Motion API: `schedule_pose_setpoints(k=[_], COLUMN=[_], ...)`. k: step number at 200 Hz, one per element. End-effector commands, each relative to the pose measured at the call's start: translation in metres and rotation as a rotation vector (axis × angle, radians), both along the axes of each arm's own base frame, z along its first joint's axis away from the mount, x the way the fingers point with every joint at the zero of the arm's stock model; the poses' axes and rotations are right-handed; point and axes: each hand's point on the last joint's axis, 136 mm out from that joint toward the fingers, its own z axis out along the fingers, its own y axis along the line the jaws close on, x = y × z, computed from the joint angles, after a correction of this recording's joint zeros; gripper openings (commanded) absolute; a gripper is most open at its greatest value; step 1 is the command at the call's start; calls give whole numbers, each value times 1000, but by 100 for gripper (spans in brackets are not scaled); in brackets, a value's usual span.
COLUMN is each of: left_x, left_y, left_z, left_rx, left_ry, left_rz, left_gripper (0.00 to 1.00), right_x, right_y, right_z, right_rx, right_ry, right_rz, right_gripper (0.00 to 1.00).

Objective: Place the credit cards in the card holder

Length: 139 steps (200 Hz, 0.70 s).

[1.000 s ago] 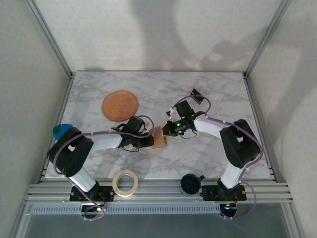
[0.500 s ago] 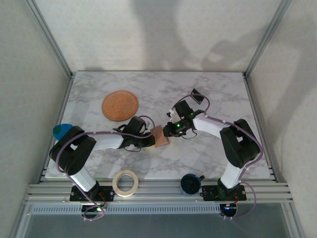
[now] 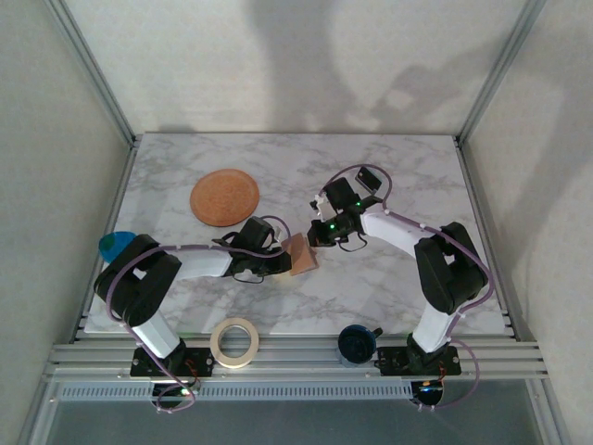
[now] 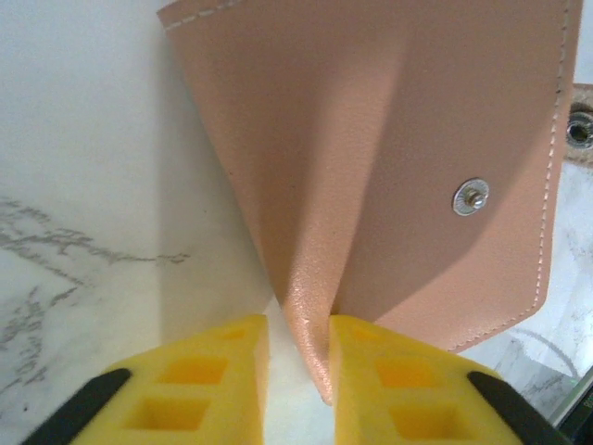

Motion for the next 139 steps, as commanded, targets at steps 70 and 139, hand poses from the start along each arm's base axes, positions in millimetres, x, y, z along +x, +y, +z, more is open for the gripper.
schedule_pose_setpoints(k=[70,139], left_x=[21,31], left_y=[11,7], left_z=[16,2], left_rx=[36,50], left_ry=[-46,-30], left_rz=[60,56], left_gripper=[34,38], right_x=[-3,4], right_y=[-3,-6], right_z=[-2,-12], right_rx=[-90,-140], right_ry=[-43,-39], right_rz=[69,61], right_gripper=[33,16])
